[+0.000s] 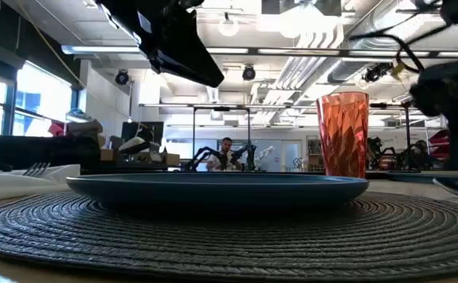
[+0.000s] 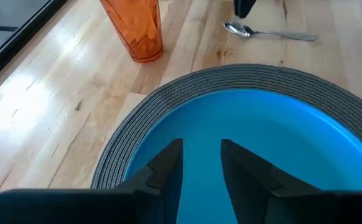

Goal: Set table place
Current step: Put the silver table knife to the right of the gray table mat

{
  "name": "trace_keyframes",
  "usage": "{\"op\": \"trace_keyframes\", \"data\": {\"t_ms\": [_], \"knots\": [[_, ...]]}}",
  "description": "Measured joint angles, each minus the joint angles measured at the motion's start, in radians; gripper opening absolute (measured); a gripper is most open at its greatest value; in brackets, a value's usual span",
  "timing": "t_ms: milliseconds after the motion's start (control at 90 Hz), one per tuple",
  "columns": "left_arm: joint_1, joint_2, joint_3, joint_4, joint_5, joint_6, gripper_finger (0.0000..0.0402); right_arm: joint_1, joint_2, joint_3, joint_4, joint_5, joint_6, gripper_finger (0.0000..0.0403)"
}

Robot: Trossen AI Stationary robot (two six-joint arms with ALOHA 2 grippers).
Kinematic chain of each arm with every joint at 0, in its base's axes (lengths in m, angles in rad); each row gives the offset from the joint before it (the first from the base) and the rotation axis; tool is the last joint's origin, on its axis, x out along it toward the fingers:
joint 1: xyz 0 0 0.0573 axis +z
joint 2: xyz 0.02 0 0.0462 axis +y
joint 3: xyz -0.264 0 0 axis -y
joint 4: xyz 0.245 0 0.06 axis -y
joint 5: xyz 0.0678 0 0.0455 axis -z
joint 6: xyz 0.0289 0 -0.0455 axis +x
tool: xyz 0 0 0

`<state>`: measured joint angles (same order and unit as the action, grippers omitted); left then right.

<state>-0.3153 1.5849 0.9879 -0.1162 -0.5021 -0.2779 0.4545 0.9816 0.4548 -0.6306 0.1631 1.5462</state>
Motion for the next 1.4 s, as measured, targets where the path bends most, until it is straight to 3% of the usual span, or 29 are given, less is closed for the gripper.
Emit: {"op": "trace_keyframes", "data": {"t_ms": [189, 378, 444, 556, 711, 889, 1167, 1400], "knots": [[0.003, -0.036, 0.0, -0.049, -0.002, 0.0, 0.0094, 0.0, -0.001, 0.124, -0.181, 0.086, -0.118, 0.0082], [0.054, -0.139, 0.015, -0.332, -0.127, -0.15, 0.0095, 0.0, -0.001, 0.144, -0.195, 0.176, -0.204, 0.0082], [0.103, -0.184, 0.016, -0.451, -0.123, -0.226, 0.0099, 0.0, -0.001, 0.134, -0.177, 0.204, -0.205, 0.0082], [0.224, -0.224, 0.004, -0.645, -0.033, -0.31, 0.0116, 0.0, -0.001, 0.123, -0.161, 0.221, -0.205, 0.0082], [0.411, -0.23, -0.032, -0.803, 0.01, -0.311, 0.0154, 0.0, -0.001, 0.097, -0.118, 0.22, -0.251, 0.0083], [0.6, -0.229, -0.108, -0.805, 0.075, -0.242, 0.0185, 0.0, -0.001, 0.049, -0.037, 0.223, -0.272, 0.0083], [0.921, -0.204, -0.175, -0.711, 0.225, -0.113, 0.0191, 0.0, 0.0, -0.036, 0.127, 0.283, -0.357, 0.0083], [1.06, -0.111, -0.174, -0.717, 0.321, -0.039, 0.0188, 0.0, 0.0, -0.068, 0.226, 0.3, -0.451, 0.0083]]}}
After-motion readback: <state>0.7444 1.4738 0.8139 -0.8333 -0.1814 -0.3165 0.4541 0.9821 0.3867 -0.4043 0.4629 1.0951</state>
